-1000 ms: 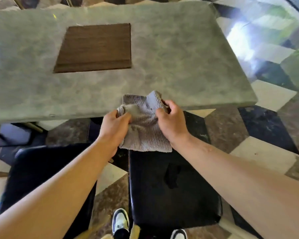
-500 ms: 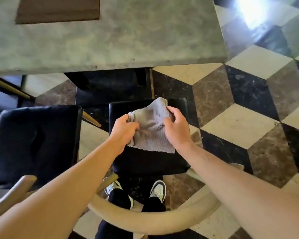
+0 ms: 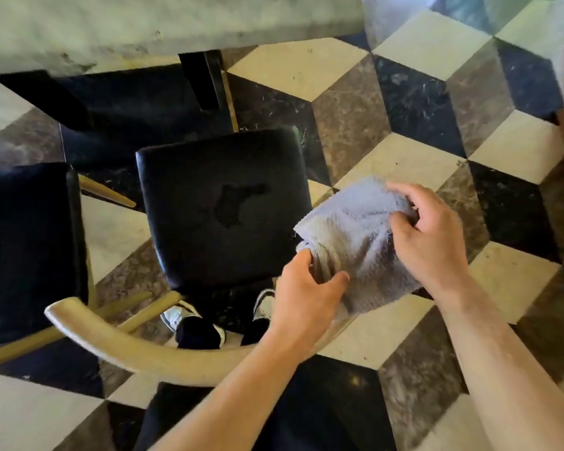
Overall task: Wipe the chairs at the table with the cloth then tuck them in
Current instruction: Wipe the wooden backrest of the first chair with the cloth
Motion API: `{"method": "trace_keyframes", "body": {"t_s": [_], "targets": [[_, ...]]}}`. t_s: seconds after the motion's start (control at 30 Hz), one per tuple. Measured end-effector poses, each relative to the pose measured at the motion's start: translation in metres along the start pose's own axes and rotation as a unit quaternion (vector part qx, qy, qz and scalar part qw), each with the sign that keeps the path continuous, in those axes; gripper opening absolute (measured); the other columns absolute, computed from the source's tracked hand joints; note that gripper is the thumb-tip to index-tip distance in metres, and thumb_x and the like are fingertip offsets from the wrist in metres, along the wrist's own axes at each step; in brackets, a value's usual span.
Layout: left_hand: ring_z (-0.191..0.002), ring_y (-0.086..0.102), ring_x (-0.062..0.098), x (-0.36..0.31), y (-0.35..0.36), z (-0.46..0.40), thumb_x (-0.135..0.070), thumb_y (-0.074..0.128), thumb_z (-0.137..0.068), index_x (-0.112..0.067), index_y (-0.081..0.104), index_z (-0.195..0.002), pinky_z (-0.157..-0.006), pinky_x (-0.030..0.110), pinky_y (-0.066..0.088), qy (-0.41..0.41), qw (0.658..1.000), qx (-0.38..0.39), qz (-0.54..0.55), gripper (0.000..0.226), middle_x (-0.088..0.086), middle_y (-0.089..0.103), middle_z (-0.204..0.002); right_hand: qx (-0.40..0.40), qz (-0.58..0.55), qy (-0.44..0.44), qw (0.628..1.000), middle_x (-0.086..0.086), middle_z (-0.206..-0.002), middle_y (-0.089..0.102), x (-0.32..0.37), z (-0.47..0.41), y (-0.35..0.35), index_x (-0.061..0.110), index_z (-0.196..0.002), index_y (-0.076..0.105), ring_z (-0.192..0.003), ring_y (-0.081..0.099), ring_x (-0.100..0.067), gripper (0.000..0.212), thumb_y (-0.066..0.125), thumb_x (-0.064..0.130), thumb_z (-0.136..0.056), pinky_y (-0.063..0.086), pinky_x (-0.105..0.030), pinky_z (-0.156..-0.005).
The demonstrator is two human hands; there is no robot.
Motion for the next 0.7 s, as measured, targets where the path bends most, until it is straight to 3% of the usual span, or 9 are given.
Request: {"method": "trace_keyframes", "body": {"t_s": [0.1,0.17,0.23,0.3,0.37,0.47,0.5,0.6,0.7], "targets": [[-0.065,0.062,0.011,0.011,0.032,0.007,-0.034,0.073,-0.083,-0.022,0.060,-0.080,-0.060,0.033,0.055,-0.013,0.997,0.022,-0.079,0.018,-0.006,0.068,-0.074,0.004,0.034,0.026,0.999,0.002,-0.124,0.066,-0.028,0.002,-0.005,0.026,-0.126,0.067,-0.112,0.057,-0.007,0.043,0.057,0.003,-0.091,0.031,0.003,-0.089],[-0.064,0.051,0.016,0.017,0.044,0.010,-0.036,0.071,-0.083,-0.021,0.050,-0.071,-0.054,0.032,0.045,-0.010,0.990,0.009,-0.139,0.028,0.000,0.060,-0.072,0.028,0.030,0.046,0.998,0.001,-0.123,0.063,-0.039,0.005,0.002,0.029,-0.126,0.068,-0.113,0.057,-0.011,0.044,0.055,0.003,-0.093,0.038,-0.010,-0.096],[-0.079,0.048,0.019,0.021,0.046,0.013,-0.039,0.067,-0.082,-0.022,0.045,-0.070,-0.064,0.034,0.048,0.007,0.981,-0.016,-0.191,0.030,-0.002,0.055,-0.082,0.033,0.019,0.061,0.997,-0.001,-0.120,0.060,-0.040,0.012,0.013,0.030,-0.123,0.070,-0.115,0.057,-0.018,0.043,0.052,0.002,-0.095,0.041,-0.021,-0.101],[-0.091,0.041,0.016,0.024,0.045,0.018,-0.046,0.065,-0.084,-0.024,0.046,-0.077,-0.081,0.038,0.050,0.040,0.963,-0.028,-0.266,0.029,-0.008,0.046,-0.090,0.007,0.013,0.064,0.998,-0.003,-0.122,0.055,-0.039,0.020,0.023,0.029,-0.119,0.072,-0.118,0.052,-0.026,0.037,0.053,0.008,-0.096,0.036,-0.011,-0.097],[-0.093,0.037,0.014,0.030,0.039,0.023,-0.060,0.061,-0.084,-0.027,0.048,-0.089,-0.088,0.035,0.046,0.062,0.940,-0.024,-0.334,0.036,-0.012,0.042,-0.094,0.004,0.020,0.085,0.996,-0.004,-0.140,0.044,-0.035,0.031,0.036,0.034,-0.123,0.068,-0.130,0.039,-0.030,0.032,0.058,0.026,-0.093,0.031,-0.007,-0.097],[-0.098,0.036,0.014,0.045,0.018,0.034,-0.073,0.053,-0.080,-0.030,0.045,-0.104,-0.090,0.031,0.040,0.119,0.900,-0.018,-0.418,0.050,-0.012,0.040,-0.103,0.018,0.034,0.125,0.991,-0.003,-0.163,0.012,-0.028,0.046,0.057,0.040,-0.145,0.045,-0.147,0.018,-0.037,0.062,0.069,0.036,-0.088,0.039,-0.045,-0.109],[-0.101,0.037,0.014,0.052,0.007,0.038,-0.073,0.053,-0.081,-0.030,0.046,-0.110,-0.091,0.030,0.039,0.138,0.883,-0.013,-0.448,0.053,-0.012,0.040,-0.107,0.005,0.019,0.137,0.990,-0.003,-0.166,0.005,-0.025,0.050,0.061,0.040,-0.151,0.034,-0.149,0.018,-0.038,0.075,0.072,0.031,-0.087,0.039,-0.049,-0.110],[-0.106,0.042,0.014,0.073,-0.036,0.045,-0.076,0.046,-0.082,-0.028,0.047,-0.124,-0.096,0.033,0.041,0.159,0.820,0.010,-0.550,0.063,-0.010,0.044,-0.114,-0.040,-0.015,0.193,0.980,-0.009,-0.168,0.001,-0.025,0.047,0.066,0.026,-0.161,0.004,-0.145,0.034,-0.038,0.102,0.073,0.019,-0.086,0.043,-0.039,-0.104],[-0.111,0.050,0.015,0.084,-0.079,0.050,-0.084,0.036,-0.078,-0.029,0.048,-0.133,-0.099,0.035,0.042,0.166,0.775,0.053,-0.607,0.079,-0.010,0.051,-0.118,-0.043,-0.039,0.270,0.961,-0.016,-0.161,0.027,-0.021,0.046,0.067,0.017,-0.162,-0.002,-0.135,0.049,-0.038,0.100,0.068,0.020,-0.090,0.045,-0.039,-0.102]]}}
Point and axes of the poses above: each hand's wrist, its own z-axis away from the middle knuckle, its own y-axis out of the palm, x = y × z, the point moved 2 cm from there along -z, towards the middle knuckle
